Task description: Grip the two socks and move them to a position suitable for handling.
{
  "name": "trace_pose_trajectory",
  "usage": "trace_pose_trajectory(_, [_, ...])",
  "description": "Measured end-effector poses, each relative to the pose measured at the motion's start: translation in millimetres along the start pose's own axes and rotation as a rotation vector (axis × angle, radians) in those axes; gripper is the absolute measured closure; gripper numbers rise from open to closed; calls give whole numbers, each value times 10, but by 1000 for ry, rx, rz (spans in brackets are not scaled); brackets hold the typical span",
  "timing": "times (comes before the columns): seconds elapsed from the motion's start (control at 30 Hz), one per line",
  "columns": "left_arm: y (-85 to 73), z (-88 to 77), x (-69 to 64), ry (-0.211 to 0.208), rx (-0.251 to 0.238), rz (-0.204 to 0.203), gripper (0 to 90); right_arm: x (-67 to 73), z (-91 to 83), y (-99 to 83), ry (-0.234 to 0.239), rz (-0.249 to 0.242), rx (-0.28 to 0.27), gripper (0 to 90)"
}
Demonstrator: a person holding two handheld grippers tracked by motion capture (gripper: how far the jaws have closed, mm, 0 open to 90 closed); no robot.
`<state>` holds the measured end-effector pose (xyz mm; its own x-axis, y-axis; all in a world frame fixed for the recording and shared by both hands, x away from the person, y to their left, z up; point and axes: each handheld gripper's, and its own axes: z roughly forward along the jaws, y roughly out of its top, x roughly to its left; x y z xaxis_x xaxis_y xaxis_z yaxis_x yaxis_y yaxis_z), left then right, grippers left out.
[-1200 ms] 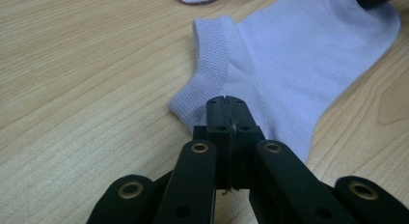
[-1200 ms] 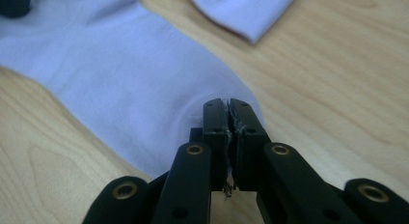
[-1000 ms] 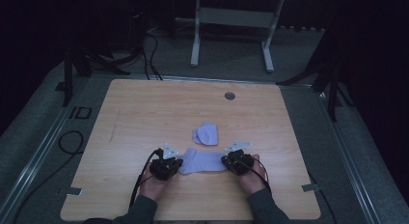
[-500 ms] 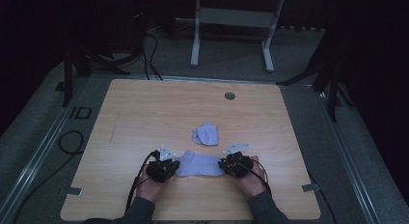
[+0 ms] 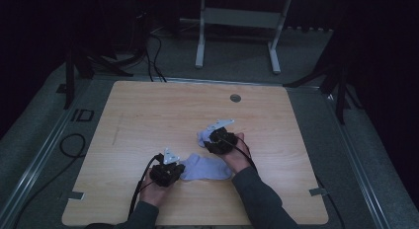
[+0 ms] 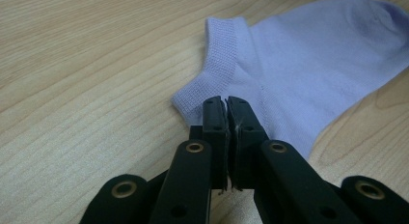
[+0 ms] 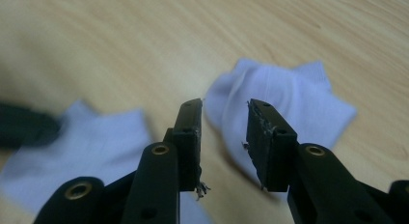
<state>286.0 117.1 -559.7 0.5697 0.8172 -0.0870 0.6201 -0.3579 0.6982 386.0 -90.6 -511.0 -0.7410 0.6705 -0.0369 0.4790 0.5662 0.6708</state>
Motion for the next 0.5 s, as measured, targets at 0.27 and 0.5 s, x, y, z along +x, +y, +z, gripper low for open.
trace_pose_trajectory(0.27, [-1, -1, 7, -4, 1, -5, 864, -77, 291, 226, 3, 42, 61, 666])
trace_pose_trajectory(0.5, [4, 4, 8, -7, 1, -5, 859, -104, 483, 220, 11, 68, 150, 811])
